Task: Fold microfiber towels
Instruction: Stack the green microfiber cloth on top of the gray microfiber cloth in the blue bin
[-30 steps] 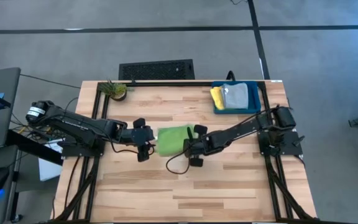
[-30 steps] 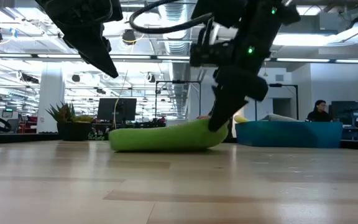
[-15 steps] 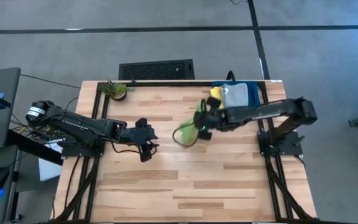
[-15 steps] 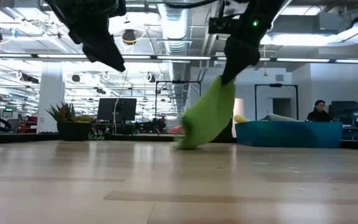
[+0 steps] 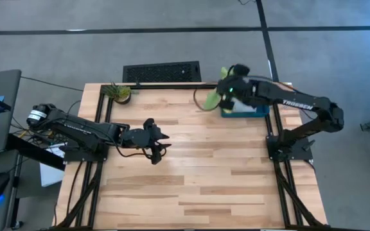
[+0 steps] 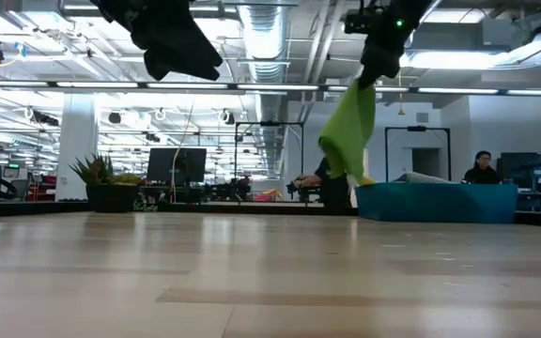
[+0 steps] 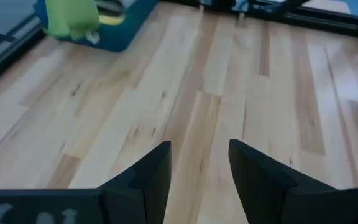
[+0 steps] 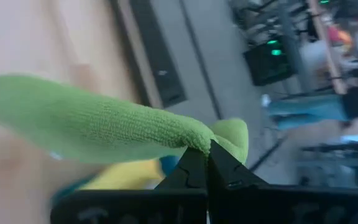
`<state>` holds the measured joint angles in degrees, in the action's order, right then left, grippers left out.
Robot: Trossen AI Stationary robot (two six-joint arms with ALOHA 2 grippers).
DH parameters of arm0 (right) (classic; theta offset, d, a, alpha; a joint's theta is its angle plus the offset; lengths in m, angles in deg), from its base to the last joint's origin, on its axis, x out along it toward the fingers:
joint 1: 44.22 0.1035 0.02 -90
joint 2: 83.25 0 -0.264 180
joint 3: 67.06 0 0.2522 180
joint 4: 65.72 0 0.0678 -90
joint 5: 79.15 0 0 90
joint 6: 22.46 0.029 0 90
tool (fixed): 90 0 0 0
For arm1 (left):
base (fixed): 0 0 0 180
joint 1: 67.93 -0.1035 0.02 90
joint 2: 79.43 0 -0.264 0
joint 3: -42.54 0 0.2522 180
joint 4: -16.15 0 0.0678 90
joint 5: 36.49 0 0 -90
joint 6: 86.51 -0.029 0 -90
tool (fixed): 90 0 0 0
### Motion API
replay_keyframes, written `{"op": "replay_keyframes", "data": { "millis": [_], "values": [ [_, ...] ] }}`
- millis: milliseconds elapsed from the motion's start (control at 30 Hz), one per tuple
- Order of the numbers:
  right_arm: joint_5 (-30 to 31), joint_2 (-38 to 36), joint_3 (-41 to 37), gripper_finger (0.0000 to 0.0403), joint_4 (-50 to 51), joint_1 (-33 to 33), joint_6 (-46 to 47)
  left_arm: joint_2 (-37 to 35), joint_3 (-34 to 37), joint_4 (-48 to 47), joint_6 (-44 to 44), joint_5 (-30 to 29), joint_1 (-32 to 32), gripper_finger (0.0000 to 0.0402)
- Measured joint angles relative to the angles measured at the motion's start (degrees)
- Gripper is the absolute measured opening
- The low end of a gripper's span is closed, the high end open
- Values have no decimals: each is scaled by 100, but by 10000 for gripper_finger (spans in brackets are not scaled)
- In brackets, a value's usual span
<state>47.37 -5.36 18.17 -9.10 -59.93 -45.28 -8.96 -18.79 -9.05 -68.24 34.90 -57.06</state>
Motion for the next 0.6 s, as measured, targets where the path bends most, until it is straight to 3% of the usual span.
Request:
{"op": "replay_keyframes", "data": {
  "millis": [300,433,600],
  "values": [
    [58,-129,403,6,-235,-1066,-1412,0,0,181,-110,-401,-9,153],
    [-718,-142,401,5,-83,-1401,-1455,0,0,204,-294,-968,-28,153],
    [-820,-142,373,6,-162,-1664,-1898,0,0,228,-469,-1342,-174,153]
  ]
}}
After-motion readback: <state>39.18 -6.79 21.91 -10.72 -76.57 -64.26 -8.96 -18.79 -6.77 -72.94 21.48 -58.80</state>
